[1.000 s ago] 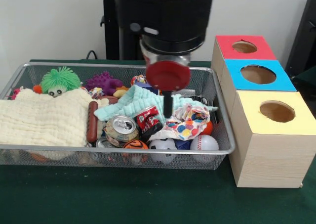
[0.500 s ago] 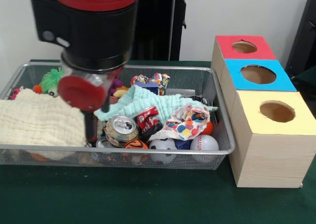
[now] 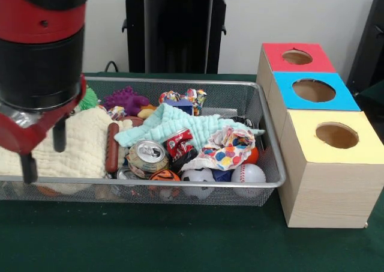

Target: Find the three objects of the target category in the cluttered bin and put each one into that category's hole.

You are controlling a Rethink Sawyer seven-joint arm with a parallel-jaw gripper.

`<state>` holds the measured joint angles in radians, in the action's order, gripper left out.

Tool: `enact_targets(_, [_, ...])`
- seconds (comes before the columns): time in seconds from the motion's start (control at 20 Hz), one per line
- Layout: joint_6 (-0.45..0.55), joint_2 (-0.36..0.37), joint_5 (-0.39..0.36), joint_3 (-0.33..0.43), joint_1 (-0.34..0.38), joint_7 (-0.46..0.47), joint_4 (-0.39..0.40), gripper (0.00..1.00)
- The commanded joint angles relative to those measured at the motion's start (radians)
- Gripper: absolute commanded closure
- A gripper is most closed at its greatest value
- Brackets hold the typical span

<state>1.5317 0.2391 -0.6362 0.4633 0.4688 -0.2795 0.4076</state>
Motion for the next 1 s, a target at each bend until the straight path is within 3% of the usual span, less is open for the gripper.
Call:
enact_targets(0.05, [0.127,-0.060,-0.109,0.048,0.037,0.081,-0.109,0.00])
enact_targets(0.55, [0.140,-0.057,-0.094,0.060,0.061,0.076,-0.093,0.00])
enact_targets(1.0, [0.130,-0.058,-0.007,0.043,0.050,-0.076,-0.021,0.00])
